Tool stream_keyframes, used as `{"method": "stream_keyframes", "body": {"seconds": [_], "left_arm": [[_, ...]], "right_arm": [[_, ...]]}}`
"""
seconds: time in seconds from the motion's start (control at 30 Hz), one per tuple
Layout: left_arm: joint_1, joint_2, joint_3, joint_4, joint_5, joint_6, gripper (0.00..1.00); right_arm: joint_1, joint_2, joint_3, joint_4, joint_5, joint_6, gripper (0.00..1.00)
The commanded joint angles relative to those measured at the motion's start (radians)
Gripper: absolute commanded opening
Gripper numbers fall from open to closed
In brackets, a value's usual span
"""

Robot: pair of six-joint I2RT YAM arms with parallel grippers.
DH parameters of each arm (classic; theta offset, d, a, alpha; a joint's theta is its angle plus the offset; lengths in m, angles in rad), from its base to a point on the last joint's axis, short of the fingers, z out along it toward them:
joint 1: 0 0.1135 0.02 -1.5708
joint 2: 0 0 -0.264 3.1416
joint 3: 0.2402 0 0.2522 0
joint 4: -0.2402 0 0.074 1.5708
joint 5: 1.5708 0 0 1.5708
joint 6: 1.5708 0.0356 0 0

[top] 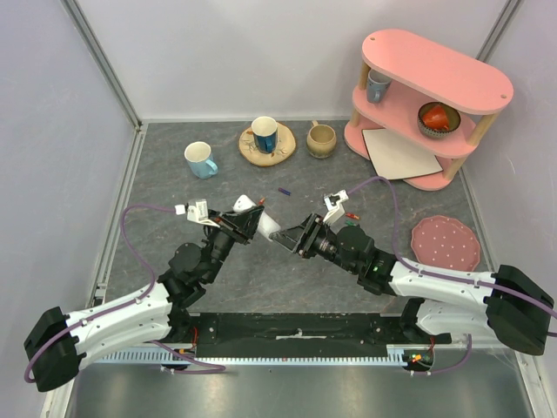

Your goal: Load the batteries into the remote control

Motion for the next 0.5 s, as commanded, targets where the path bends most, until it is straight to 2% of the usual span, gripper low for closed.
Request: {"method": "stream_keyframes", "body": {"seconds": [0.0, 0.47], "left_arm": [[-0.005, -0.005, 0.001, 0.086, 0.023, -0.009, 0.02], [-0.006, -0.013, -0.014, 0.063, -0.014, -0.008, 0.02]], "right_arm": [[-0.002, 0.002, 0.049, 0.04, 0.019, -0.009, 0.54], [-0.019, -0.015, 0.052, 0.044, -0.002, -0.006, 0.55]]}}
